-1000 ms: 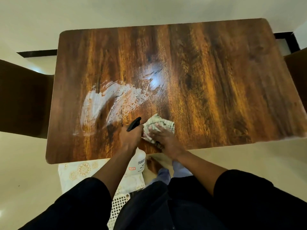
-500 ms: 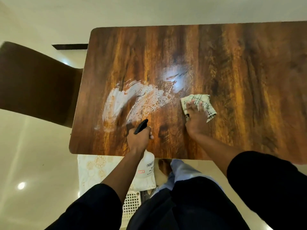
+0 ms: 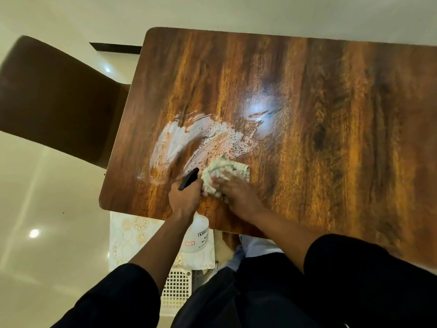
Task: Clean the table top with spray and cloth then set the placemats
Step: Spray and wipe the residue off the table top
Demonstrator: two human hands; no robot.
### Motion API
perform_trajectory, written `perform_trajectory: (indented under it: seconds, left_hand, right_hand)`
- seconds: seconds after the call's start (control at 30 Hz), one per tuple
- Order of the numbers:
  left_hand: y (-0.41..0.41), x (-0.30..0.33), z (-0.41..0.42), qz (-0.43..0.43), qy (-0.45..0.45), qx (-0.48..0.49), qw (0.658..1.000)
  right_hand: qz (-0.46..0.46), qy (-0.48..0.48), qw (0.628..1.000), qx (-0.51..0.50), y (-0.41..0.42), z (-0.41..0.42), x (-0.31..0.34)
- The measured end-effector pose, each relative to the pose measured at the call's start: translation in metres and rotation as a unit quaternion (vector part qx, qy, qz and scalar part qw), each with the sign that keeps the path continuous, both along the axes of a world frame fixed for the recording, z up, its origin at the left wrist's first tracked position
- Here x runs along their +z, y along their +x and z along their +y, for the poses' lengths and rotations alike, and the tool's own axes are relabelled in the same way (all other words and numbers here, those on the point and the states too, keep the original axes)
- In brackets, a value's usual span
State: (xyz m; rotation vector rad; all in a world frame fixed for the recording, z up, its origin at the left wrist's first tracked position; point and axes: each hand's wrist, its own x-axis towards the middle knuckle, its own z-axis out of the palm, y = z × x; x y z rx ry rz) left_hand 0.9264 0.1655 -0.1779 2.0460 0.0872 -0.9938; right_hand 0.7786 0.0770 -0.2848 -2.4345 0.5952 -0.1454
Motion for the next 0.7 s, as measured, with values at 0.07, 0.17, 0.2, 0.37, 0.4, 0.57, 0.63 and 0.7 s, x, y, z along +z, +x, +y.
perform_trajectory:
  seconds: [0.07, 0.17, 0.2, 0.37, 0.4, 0.57, 0.63, 0.7]
  left_hand:
    - [0.001, 0.000, -0.004, -0.014, -0.001, -0.022, 1.000]
    - [0.000, -0.003, -0.008, -0.015, -0.008, -0.037, 0.999]
    - [0.000, -0.004, -0.009, -0.012, -0.007, -0.040, 0.999]
    - [-0.001, -0.005, -0.015, -0.010, -0.012, -0.039, 0.999]
    - [0.000, -0.005, -0.015, -0.011, -0.013, -0.038, 0.999]
    - [0.006, -0.008, -0.017, -0.021, -0.001, -0.031, 0.999]
    - [0.007, -0.010, -0.018, -0.023, -0.002, -0.021, 1.000]
    - [0.008, -0.011, -0.020, -0.024, -0.003, -0.012, 1.000]
  right_hand:
    - [0.016, -0.013, 0.998, -0.062, 0.000, -0.031, 0.002]
    - [0.081, -0.039, 0.988, -0.127, -0.003, -0.081, 0.006]
    - [0.094, -0.047, 0.982, -0.154, -0.006, -0.098, 0.007]
    - [0.113, -0.013, 0.953, -0.282, -0.008, -0.149, 0.010]
    - [0.118, -0.010, 0.949, -0.292, -0.004, -0.149, 0.011]
    - [0.101, 0.009, 0.962, -0.252, 0.021, -0.103, 0.011]
    - [0.084, 0.016, 0.982, -0.167, 0.036, -0.069, 0.009]
    - [0.064, 0.027, 0.995, -0.076, 0.044, -0.041, 0.007]
